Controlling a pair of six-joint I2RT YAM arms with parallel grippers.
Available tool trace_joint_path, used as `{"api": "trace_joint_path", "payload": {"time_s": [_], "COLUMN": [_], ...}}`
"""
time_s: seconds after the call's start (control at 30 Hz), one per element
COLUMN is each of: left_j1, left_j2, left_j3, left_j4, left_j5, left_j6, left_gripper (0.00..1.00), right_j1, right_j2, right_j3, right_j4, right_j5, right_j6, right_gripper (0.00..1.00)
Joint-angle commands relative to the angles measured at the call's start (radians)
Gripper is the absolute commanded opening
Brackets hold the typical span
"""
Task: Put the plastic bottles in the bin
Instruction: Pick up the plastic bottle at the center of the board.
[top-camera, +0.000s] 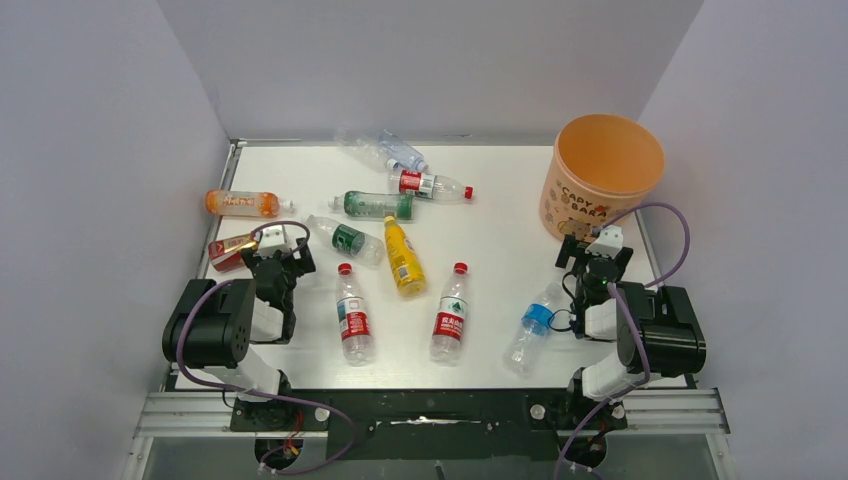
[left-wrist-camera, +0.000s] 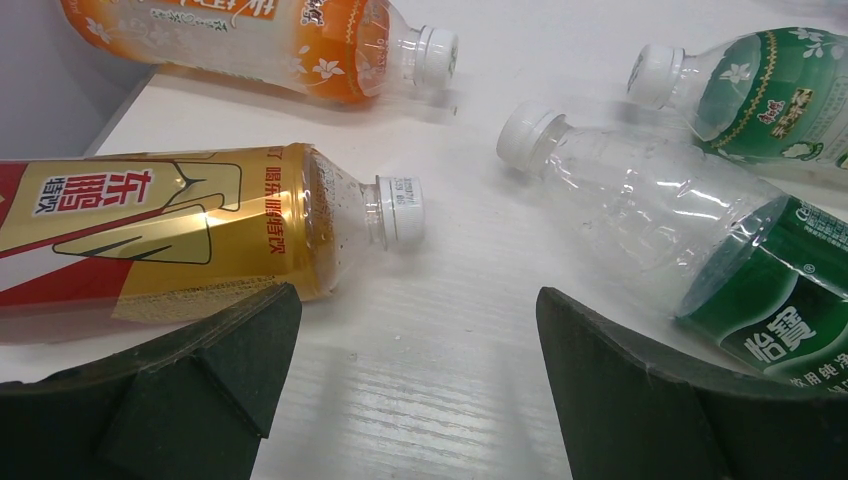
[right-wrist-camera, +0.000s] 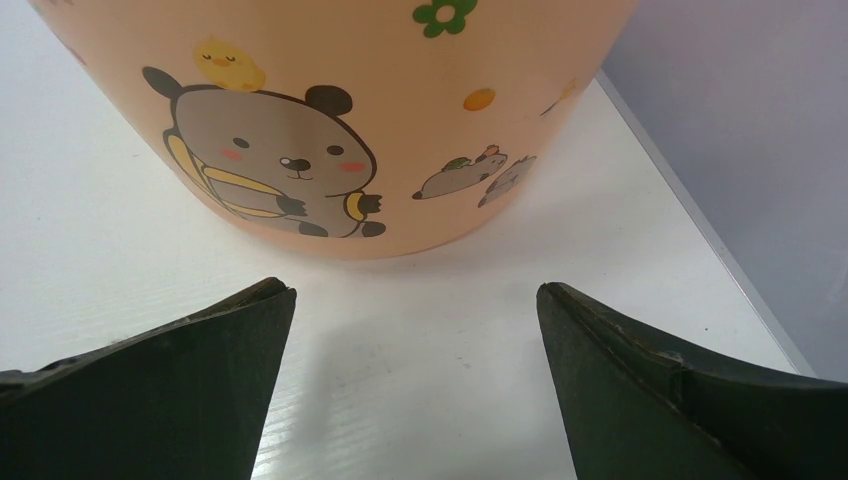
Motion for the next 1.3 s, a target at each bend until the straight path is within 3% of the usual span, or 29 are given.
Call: {"api": "trace_joint_path", "payload": {"time_s": [0.0,0.07,0.17,0.37,0.53,0.7,1.03,1.07,1.1,1.27], "left_j1": [0.008,0.006,-0.007,-0.147,-0.183,-0.196,-0.197,-0.198,-0.198,-0.188], "left_j2": [-0.016,-0.054,-0.167,-0.405,-0.559,-0.643,-0.726,-0.725,-0.725,-0.787], "left_j3": [0.02,0.017,0.009,0.089,0.233,0.365,0.631,0.665,0.698,0.719], "left_j4": [0.039,0.009,-0.059,-0.361,-0.646,-0.852,-1.181,-1.215,-1.247,-1.313], "left_j5": [0.009,-0.028,-0.078,-0.193,-0.084,0.023,0.023,0.198,0.265,0.359], "left_j6": [0.006,-0.005,-0.01,-0.024,-0.11,-0.157,-0.157,-0.388,-0.439,-0.444], "left_gripper": [0.89,0.89,0.89,0.89,0.89,0.89,0.89,0.89,0.89,0.89], "right_j1": [-0.007,-0.007,0.0,0.04,0.122,0.14,0.145,0.144,0.144,0.143], "right_j2": [-0.013,-0.027,-0.132,-0.375,-0.622,-0.787,-0.695,-0.684,-0.675,-0.69], "right_j3": [0.023,0.024,0.083,0.129,0.224,0.364,0.877,0.908,0.932,0.9], "right_j4": [0.057,0.047,-0.152,-0.361,-0.637,-0.857,-1.397,-1.425,-1.452,-1.477], "right_j5": [-0.008,-0.024,-0.082,-0.104,-0.063,-0.11,-0.365,-0.4,-0.43,-0.51], "right_j6": [0.008,-0.006,-0.041,-0.037,-0.05,0.059,0.244,0.244,0.241,0.292], "right_gripper": [0.98,0.98,0.98,0.98,0.98,0.98,0.98,0.98,0.98,0.98]}}
